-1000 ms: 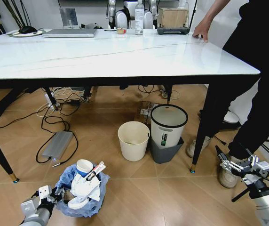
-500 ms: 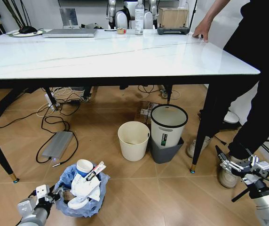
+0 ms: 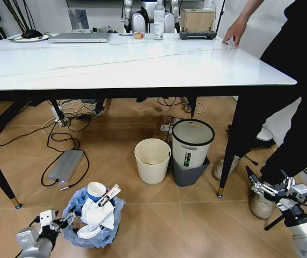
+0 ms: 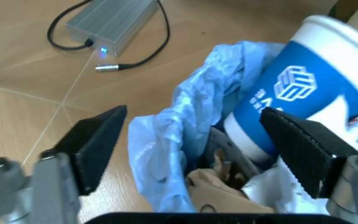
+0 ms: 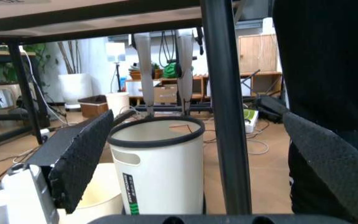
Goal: Pick up the trash bin and place the trash from the table into it.
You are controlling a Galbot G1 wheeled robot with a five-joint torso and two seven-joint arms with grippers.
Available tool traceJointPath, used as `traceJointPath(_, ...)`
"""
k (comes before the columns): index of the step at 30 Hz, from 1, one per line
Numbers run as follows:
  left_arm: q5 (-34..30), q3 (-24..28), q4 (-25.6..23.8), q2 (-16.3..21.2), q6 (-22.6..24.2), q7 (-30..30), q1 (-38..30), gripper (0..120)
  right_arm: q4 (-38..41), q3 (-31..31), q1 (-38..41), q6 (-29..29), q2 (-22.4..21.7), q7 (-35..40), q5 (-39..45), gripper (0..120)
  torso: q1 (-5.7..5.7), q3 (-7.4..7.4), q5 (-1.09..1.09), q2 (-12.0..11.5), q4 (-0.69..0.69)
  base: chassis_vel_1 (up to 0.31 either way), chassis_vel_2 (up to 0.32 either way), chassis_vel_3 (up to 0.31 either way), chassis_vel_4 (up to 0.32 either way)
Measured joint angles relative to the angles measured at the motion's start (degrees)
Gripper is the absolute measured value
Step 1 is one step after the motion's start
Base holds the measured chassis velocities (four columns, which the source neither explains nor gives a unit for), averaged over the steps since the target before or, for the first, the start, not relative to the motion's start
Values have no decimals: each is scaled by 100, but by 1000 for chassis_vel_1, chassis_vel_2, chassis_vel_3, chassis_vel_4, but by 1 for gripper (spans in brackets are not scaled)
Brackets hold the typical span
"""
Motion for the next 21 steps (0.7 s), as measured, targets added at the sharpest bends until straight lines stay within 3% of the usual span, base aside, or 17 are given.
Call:
traceJointPath(3,33,-62,-165,2,-23,20,114,98,0,0,0,0,0,0,0,100,0,0,0,0,1,0,0,0,0)
traceJointPath(21,337,-326,-700,108,-243,158,420,100,0,0,0,0,0,0,0,100,0,0,1,0,0,0,0,0,0)
